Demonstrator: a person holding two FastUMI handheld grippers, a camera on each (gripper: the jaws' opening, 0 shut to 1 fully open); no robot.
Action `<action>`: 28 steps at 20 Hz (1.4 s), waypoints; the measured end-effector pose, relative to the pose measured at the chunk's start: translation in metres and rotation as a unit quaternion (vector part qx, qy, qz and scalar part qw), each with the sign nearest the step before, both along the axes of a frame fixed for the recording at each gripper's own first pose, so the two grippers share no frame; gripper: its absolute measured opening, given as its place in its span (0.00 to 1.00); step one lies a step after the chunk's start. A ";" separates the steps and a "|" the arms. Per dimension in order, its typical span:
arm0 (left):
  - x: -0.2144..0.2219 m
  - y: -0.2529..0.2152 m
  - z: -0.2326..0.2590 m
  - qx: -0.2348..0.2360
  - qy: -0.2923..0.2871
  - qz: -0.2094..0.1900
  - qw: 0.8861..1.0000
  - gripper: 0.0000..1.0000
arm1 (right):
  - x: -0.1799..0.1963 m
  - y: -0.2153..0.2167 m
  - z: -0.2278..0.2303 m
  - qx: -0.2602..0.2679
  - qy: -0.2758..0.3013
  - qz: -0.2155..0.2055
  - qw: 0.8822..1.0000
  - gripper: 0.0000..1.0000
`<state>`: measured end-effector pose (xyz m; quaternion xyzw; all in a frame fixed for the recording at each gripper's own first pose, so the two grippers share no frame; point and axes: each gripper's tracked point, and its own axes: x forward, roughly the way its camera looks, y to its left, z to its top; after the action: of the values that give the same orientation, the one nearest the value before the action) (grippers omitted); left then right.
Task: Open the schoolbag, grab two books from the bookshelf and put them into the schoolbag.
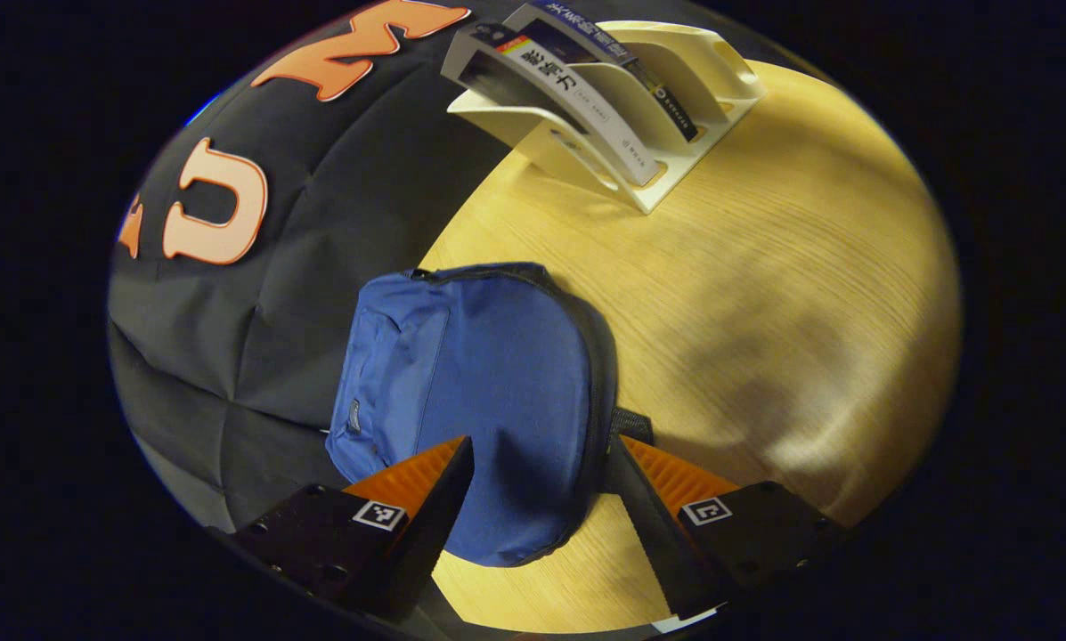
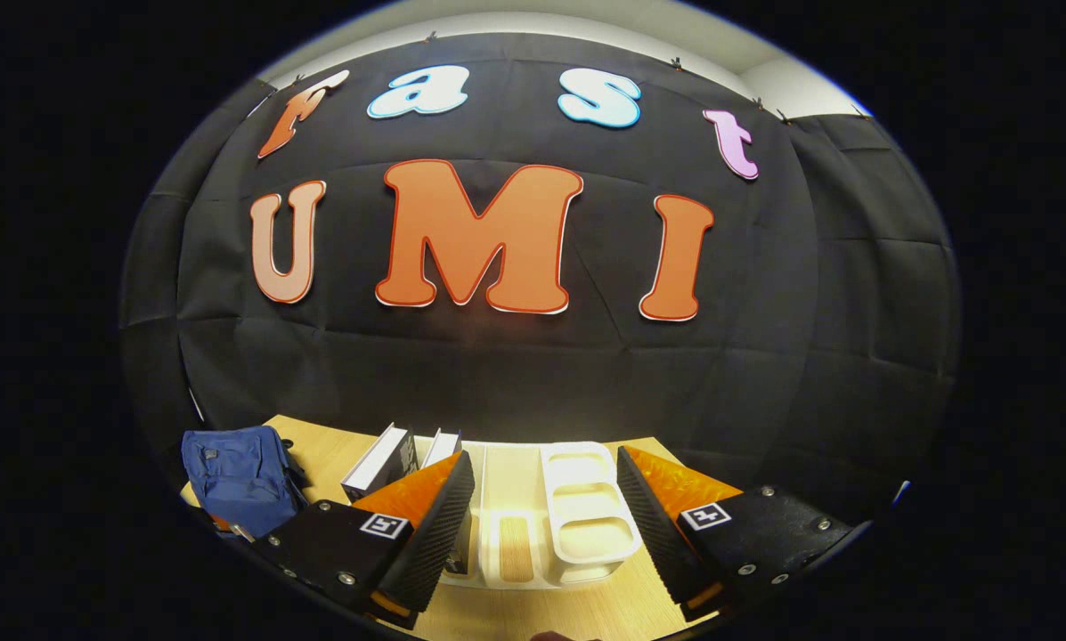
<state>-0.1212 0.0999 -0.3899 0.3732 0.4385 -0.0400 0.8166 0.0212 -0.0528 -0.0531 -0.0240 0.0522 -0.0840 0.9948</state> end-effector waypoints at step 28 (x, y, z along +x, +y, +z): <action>0.051 0.040 0.125 -0.205 0.037 0.047 0.977 0.01 | 0.049 0.124 -0.022 -0.012 0.123 0.135 0.983 0.95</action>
<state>-0.0697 0.1399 -0.2650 0.1753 0.4681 -0.1042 0.8598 0.0705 0.0714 -0.0755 -0.0528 0.1696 0.0543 0.9826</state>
